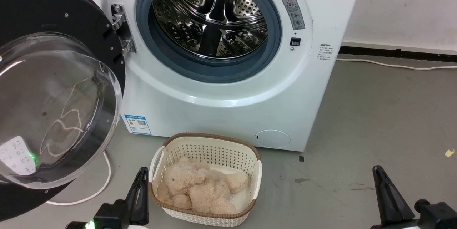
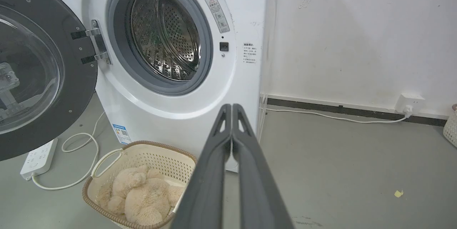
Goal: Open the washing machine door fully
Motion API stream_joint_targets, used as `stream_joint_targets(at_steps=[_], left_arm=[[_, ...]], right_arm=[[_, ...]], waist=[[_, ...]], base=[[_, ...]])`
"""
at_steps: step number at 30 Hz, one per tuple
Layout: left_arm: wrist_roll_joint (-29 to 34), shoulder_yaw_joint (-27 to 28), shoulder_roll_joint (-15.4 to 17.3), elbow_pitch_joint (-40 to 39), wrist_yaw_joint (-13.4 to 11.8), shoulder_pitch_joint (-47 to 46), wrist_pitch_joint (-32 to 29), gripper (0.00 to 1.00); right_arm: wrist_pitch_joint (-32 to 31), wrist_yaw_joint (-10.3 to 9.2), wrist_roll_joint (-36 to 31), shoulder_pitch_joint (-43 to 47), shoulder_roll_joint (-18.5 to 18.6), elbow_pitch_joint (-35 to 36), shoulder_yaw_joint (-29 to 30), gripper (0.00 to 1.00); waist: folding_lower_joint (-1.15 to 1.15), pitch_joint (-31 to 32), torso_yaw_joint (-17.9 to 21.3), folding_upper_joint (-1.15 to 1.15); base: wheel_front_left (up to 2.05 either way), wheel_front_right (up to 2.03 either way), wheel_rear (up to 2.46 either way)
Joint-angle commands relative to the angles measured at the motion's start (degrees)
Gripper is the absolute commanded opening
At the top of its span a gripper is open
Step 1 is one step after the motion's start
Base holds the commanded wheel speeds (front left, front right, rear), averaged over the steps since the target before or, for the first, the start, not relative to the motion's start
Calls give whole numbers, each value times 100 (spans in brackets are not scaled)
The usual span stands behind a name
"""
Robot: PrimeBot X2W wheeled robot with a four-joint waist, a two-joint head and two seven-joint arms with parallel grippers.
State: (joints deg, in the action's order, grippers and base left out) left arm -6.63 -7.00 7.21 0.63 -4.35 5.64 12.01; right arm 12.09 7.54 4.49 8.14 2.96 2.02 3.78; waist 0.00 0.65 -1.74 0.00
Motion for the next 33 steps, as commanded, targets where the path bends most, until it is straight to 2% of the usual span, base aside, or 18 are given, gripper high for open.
stream_joint_targets(at_steps=[1, 33], left_arm=[[52, 18, -29, -11, 34, -89, -39, 0], [279, 272, -179, -30, 183, -265, -471, 0]], right_arm=[[-35, -1, -43, -106, -2, -21, -13, 0], [-471, -3, -194, -369, -4, -88, -149, 0]], waist=[[0, -1, 2, 0], [0, -25, 66, 0]], base=[[0, 0, 0], [0, 0, 0]])
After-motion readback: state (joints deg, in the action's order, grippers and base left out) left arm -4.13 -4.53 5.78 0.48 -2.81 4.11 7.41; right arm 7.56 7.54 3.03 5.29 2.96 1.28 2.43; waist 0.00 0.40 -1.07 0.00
